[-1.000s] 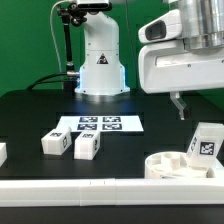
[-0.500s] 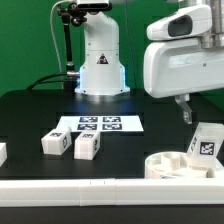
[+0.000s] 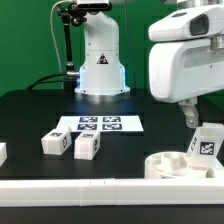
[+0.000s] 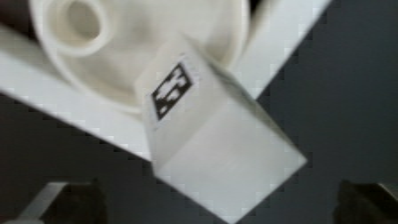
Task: Assemble stool
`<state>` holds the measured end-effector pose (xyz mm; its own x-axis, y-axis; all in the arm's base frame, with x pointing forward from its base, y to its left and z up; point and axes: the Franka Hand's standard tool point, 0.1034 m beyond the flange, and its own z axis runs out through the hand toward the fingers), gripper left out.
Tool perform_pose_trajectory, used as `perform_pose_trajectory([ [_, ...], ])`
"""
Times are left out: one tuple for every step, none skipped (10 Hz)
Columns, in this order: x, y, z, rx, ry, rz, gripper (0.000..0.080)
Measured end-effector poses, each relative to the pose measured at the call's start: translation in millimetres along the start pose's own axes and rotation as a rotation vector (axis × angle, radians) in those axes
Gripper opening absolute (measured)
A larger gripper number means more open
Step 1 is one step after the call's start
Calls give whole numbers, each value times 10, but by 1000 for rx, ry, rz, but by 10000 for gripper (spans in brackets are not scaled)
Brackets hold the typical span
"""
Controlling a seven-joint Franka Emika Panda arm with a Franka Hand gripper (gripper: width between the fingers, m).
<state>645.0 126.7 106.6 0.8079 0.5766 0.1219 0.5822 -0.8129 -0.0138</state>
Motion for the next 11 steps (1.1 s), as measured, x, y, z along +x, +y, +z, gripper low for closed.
perform_pose_trajectory([
  [-12, -4, 25, -7, -5, -66, 649],
  [-18, 11, 46, -18, -7, -195, 649],
  [-21, 18, 63, -28, -13, -296, 649],
  [-30, 26, 74, -37, -23, -380, 649],
  [-43, 40, 87, -42, -31, -474, 649],
  [-50, 45, 99, -44, -33, -538, 649],
  [-60, 47, 115, -43, -35, -576, 649],
  [-81, 69, 132, -46, -45, -664, 649],
  [-103, 94, 157, -48, -54, -731, 649],
  [-122, 101, 185, -46, -58, -743, 649],
  [-127, 99, 196, -44, -59, -735, 649],
])
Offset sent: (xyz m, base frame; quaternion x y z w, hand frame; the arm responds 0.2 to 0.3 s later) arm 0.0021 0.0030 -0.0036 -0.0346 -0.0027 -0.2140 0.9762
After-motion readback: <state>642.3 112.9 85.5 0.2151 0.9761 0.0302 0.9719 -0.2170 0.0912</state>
